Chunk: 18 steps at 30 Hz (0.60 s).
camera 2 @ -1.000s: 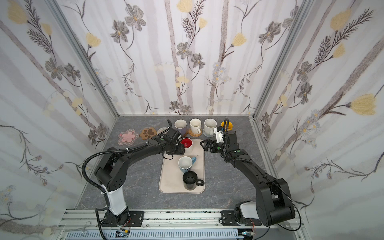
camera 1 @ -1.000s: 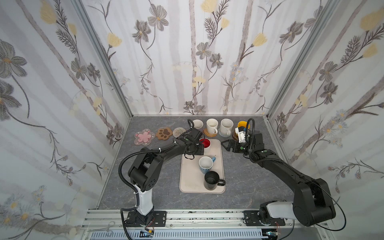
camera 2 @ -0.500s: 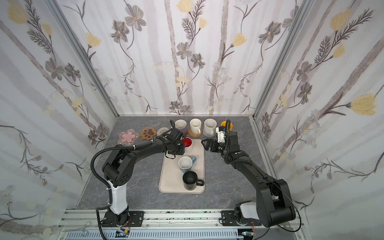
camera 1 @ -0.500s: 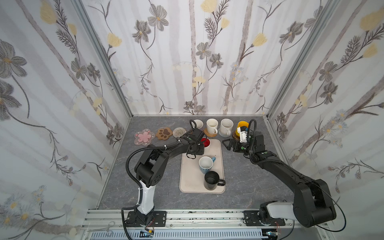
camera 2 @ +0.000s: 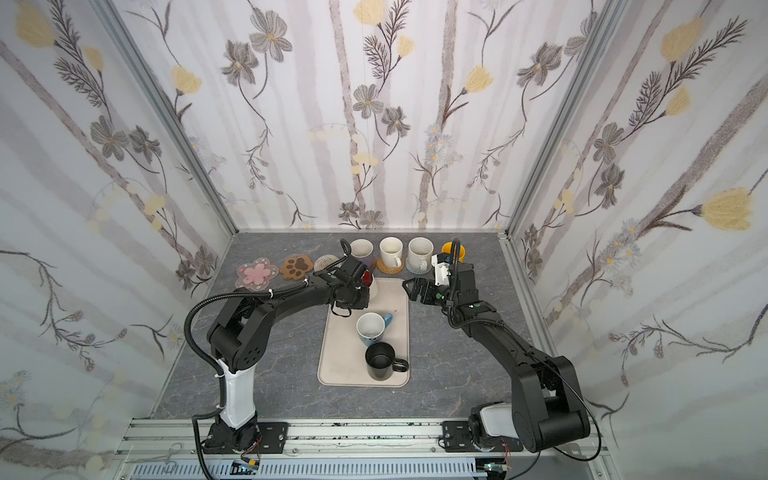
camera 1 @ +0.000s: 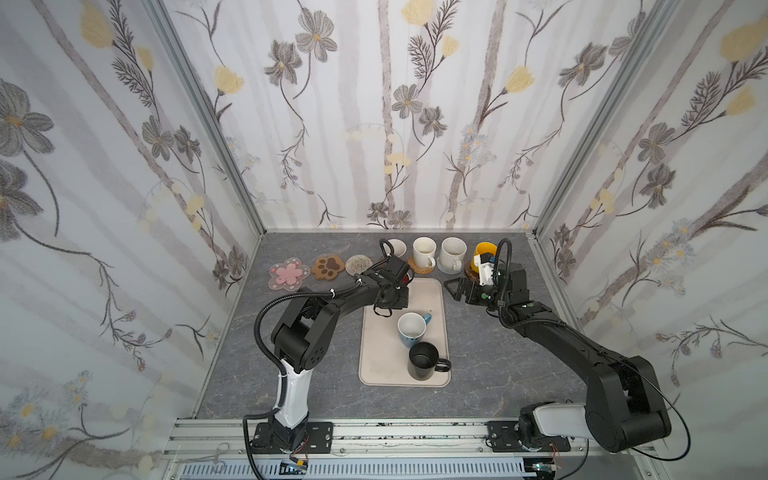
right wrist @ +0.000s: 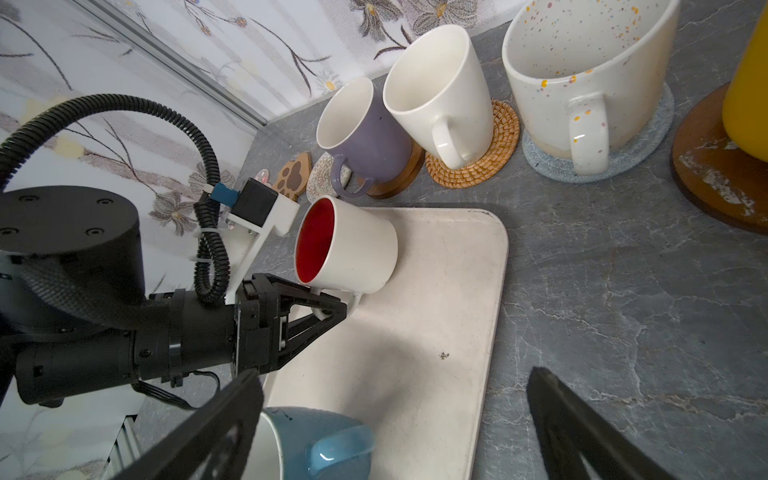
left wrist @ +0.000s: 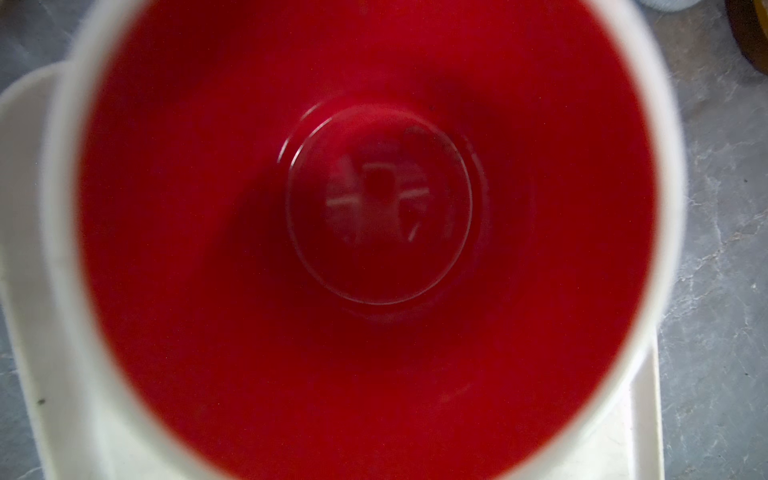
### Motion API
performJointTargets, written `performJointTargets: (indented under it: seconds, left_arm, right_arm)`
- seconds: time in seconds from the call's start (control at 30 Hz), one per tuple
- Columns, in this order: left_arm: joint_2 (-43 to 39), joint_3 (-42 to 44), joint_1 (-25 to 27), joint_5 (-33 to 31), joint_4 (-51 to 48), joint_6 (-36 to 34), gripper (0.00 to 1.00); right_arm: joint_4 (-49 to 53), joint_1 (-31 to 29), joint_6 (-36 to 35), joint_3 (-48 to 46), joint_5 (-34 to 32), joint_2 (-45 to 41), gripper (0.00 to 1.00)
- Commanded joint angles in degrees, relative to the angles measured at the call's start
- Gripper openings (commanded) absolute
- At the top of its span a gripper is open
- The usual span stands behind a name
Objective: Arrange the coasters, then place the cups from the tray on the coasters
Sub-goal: 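Lift the red-interior mug off the tray with the left gripper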
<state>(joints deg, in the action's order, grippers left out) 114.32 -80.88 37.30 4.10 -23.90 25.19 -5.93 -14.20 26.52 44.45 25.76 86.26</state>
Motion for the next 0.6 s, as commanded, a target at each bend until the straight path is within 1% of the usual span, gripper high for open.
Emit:
performJointTargets:
  seconds: [0.0, 0.57]
  left_arm:
    - [-0.1, -0.6, -0.1, -1.6, -1.0, -0.7, 0.11]
    - [-2.1, -4.7, -0.1, -2.7, -3.7, -2.5, 0.11]
  right_arm:
    - [-2.8, 0.0, 0.1, 0.0, 0.4, 0.4, 1.0]
    - [-2.1, 0.0, -0.2, 0.6, 0.5, 1.6, 1.0]
